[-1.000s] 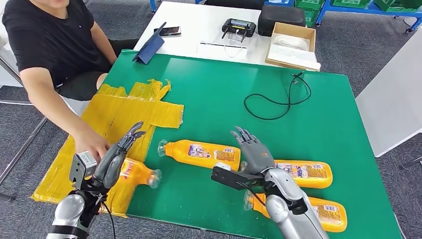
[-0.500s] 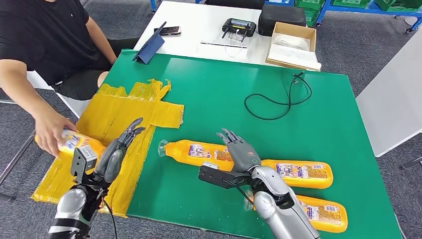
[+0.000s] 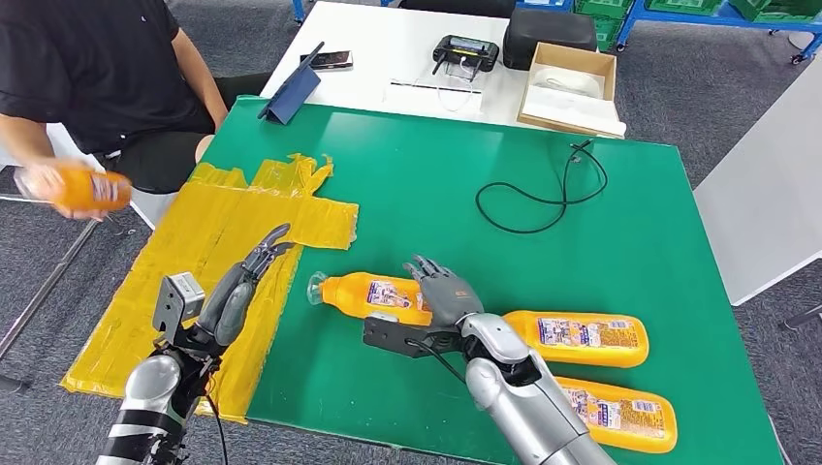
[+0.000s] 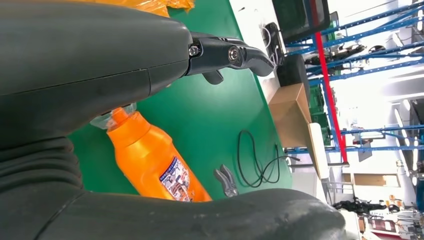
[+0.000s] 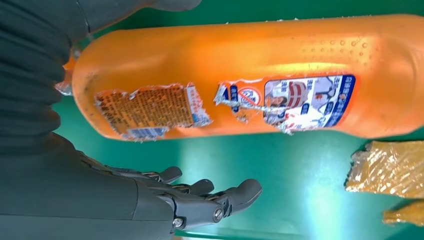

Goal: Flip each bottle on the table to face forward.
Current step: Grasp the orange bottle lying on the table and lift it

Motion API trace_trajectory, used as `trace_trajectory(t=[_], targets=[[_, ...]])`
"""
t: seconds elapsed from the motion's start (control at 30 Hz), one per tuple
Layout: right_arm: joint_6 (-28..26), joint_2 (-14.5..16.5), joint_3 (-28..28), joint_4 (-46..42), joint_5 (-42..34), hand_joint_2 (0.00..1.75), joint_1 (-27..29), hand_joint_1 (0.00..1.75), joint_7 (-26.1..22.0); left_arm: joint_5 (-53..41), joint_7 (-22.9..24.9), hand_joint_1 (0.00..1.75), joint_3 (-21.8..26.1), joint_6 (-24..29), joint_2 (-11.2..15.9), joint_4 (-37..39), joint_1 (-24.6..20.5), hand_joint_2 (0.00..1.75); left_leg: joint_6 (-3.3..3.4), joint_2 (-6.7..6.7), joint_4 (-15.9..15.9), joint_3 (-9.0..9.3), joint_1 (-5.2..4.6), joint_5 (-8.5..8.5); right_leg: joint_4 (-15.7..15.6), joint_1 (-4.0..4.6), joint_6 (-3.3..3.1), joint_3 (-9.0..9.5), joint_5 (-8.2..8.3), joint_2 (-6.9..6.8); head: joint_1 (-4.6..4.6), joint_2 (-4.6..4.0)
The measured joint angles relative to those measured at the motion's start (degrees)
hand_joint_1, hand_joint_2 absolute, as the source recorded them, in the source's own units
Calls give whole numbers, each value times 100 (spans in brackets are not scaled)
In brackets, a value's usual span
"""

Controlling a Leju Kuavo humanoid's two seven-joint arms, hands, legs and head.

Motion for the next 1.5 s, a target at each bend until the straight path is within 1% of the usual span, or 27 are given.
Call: trace_trajectory(t=[0.27,0.3,0.33,0.4,0.43,0.47,0.57,0.7,0.9,1.1,1.13,1.2,1.27,1.33,1.37,1.5], targets=[[-13,162,33,460,74,175,-138,0,0,2,-3,0,-70,-9,-60,127,-75,0,0,0,0,-1,0,0,0,0,0,-2,0,0,1,0],[-10,177,42,519,86,175,-156,3,0,1,-3,0,-81,-9,-62,138,-89,0,0,0,0,-1,0,0,0,0,0,-2,0,0,1,0],[2,197,55,592,106,175,-180,44,0,1,-3,0,-91,-11,-67,149,-105,0,0,0,0,-1,0,0,0,0,0,-2,0,0,1,0],[81,239,95,789,158,175,-251,131,-3,2,-3,0,-113,-31,-83,174,-143,0,0,1,0,0,0,0,0,0,0,-2,0,0,0,0],[150,263,121,908,179,175,-299,171,-12,5,-3,0,-128,-52,-91,189,-169,0,0,1,0,0,0,1,0,0,0,-2,0,0,0,0],[236,289,152,1045,190,175,-356,175,-30,11,-1,0,-149,-77,-98,203,-202,0,0,0,0,1,0,1,0,0,0,-2,0,0,1,0],[444,379,246,1451,195,175,-549,175,-92,33,39,0,-240,-125,-114,244,-329,0,0,1,1,5,0,1,0,0,0,0,0,0,1,0],[542,466,345,1804,218,175,-750,175,-111,92,140,0,-357,-121,-152,272,-464,0,0,6,1,15,0,1,0,0,0,6,0,5,0,0],[615,526,431,2037,223,175,-912,175,-110,115,190,0,-461,-117,-172,279,-580,0,0,9,1,26,0,0,0,0,0,13,0,8,1,0],[572,541,429,2127,96,175,-943,175,-77,197,161,0,-503,-105,-187,314,-599,0,0,9,0,42,1,0,0,0,-1,29,0,8,1,0],[511,540,400,2129,-42,175,-925,175,-92,220,158,0,-503,-81,-195,317,-594,0,0,9,0,43,1,0,0,0,-1,31,0,8,0,0],[277,539,225,2084,-571,175,-821,175,-222,243,164,0,-480,83,-226,314,-550,0,0,8,0,47,1,0,0,0,-1,36,0,7,0,0],[-119,530,-133,1863,-1364,175,-572,175,-511,241,211,0,-386,486,-312,221,-429,0,0,7,0,49,1,-1,-1,0,-1,40,0,7,1,0],[-472,504,-547,1430,-2039,175,-191,175,-756,265,323,0,-222,927,-447,-5,-265,0,0,6,0,41,-1,-2,-1,-1,-1,36,-1,6,1,0],[-581,493,-723,1189,-2262,175,5,175,-820,291,389,0,-139,1089,-510,-130,-196,0,0,5,1,36,-1,-2,-1,-1,-1,31,-1,5,1,0],[-815,498,-1238,105,-2845,175,680,175,-998,478,609,0,144,1651,-764,-558,-76,0,1,-5,1,9,-2,0,-1,0,0,10,0,-6,0,0]])
